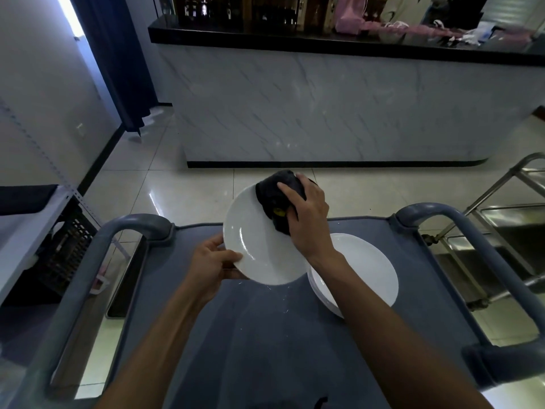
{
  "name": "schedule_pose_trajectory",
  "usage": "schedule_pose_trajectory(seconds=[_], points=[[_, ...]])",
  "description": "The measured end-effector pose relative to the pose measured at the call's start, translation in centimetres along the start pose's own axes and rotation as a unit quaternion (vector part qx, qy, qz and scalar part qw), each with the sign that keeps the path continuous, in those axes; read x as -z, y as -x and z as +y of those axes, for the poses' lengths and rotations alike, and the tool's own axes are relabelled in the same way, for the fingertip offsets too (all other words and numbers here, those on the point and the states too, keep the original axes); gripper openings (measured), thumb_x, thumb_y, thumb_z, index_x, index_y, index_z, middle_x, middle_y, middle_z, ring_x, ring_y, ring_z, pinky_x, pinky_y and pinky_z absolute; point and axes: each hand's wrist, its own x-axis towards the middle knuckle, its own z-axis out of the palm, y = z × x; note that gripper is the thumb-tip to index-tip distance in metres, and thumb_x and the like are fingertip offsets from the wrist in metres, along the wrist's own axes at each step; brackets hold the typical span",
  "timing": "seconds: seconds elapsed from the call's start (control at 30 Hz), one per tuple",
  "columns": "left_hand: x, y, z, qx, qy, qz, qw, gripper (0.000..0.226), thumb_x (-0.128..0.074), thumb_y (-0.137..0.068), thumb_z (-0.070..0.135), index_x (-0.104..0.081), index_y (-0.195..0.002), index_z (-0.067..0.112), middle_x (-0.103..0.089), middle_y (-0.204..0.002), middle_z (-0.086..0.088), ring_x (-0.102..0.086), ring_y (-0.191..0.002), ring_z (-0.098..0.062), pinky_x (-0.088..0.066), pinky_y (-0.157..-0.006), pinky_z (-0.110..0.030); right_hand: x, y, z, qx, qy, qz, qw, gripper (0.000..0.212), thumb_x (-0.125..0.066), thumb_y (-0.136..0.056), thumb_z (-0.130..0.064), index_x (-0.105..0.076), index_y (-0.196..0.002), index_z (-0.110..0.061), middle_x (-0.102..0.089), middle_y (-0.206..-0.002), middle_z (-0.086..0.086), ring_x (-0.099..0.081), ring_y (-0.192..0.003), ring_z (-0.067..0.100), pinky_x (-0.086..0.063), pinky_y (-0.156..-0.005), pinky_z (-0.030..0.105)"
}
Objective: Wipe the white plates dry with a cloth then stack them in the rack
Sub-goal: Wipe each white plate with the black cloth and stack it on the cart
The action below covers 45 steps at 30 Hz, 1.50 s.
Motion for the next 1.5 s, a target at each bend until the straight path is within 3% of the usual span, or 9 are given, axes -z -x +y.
schedule_pose_trajectory(seconds=[0.1,0.3,0.5,0.7,0.97,1.23,1.5], points=[[-0.2,0.2,-0.1,0.002,-0.022,-0.012,1.0,0.045,-0.057,-0.08,-0.018,-0.069,-0.116,0.007,-0.073,-0.098,-0.021,-0.069,-0.078,-0.04,-0.059,-0.07,-0.062,-0.2,-0.7,-0.7,0.031,0.007,0.001,0.999,0.045,-0.053,-0.098,-0.006,-0.057,-0.14,-0.021,-0.038,-0.154,0.012,-0.03,-0.143,0.032,-0.031,-0.113,0.05],[-0.6,0.2,0.0,0.001,-0.018,-0.019,1.0,0.044,-0.059,-0.08,-0.017,-0.072,-0.113,0.009,-0.074,-0.103,-0.02,-0.071,-0.085,-0.045,-0.061,-0.067,-0.055,-1.0,0.1,-2.3,0.094,0.009,-0.024,0.995,0.047,-0.05,-0.096,-0.011,-0.055,-0.141,-0.022,-0.04,-0.153,0.014,-0.035,-0.14,0.034,-0.033,-0.11,0.055],[-0.9,0.0,0.3,0.002,0.015,-0.006,1.0,0.046,-0.056,-0.08,-0.019,-0.069,-0.116,0.007,-0.072,-0.111,-0.022,-0.07,-0.094,-0.046,-0.057,-0.078,-0.064,-1.6,2.1,-3.8,0.12,-0.018,-0.061,0.991,0.05,-0.057,-0.093,0.002,-0.06,-0.139,-0.018,-0.04,-0.153,0.018,-0.037,-0.14,0.039,-0.035,-0.107,0.058],[-0.9,0.0,0.1,-0.004,0.043,0.017,0.999,0.053,-0.052,-0.08,-0.022,-0.065,-0.123,0.005,-0.072,-0.107,-0.025,-0.07,-0.091,-0.047,-0.06,-0.072,-0.058,-1.9,4.6,-3.5,0.105,-0.038,-0.079,0.991,0.048,-0.053,-0.094,-0.002,-0.059,-0.14,-0.018,-0.039,-0.154,0.018,-0.037,-0.141,0.037,-0.034,-0.11,0.054],[-0.8,0.1,-0.7,-0.004,0.042,0.035,0.998,0.053,-0.051,-0.081,-0.022,-0.069,-0.117,0.013,-0.072,-0.105,-0.024,-0.069,-0.091,-0.049,-0.057,-0.075,-0.065,-2.3,6.5,-1.6,0.047,-0.049,-0.052,0.996,0.049,-0.054,-0.095,-0.001,-0.059,-0.139,-0.022,-0.042,-0.153,0.012,-0.037,-0.141,0.032,-0.034,-0.112,0.048],[-0.7,0.4,-0.3,0.012,-0.013,-0.017,1.0,0.044,-0.055,-0.08,-0.018,-0.069,-0.116,0.003,-0.071,-0.108,-0.025,-0.07,-0.09,-0.045,-0.061,-0.069,-0.053,-1.8,3.7,-3.2,0.095,-0.039,-0.037,0.994,0.046,-0.056,-0.094,-0.001,-0.062,-0.136,-0.018,-0.044,-0.151,0.018,-0.039,-0.139,0.038,-0.035,-0.107,0.058],[-0.2,0.8,-0.3,0.014,0.003,-0.002,1.0,0.046,-0.054,-0.08,-0.017,-0.069,-0.117,0.007,-0.074,-0.106,-0.019,-0.071,-0.091,-0.043,-0.06,-0.072,-0.057,-1.8,1.4,-2.5,0.103,-0.018,-0.029,0.994,0.044,-0.054,-0.098,-0.008,-0.058,-0.14,-0.023,-0.041,-0.152,0.014,-0.035,-0.142,0.033,-0.032,-0.112,0.052]])
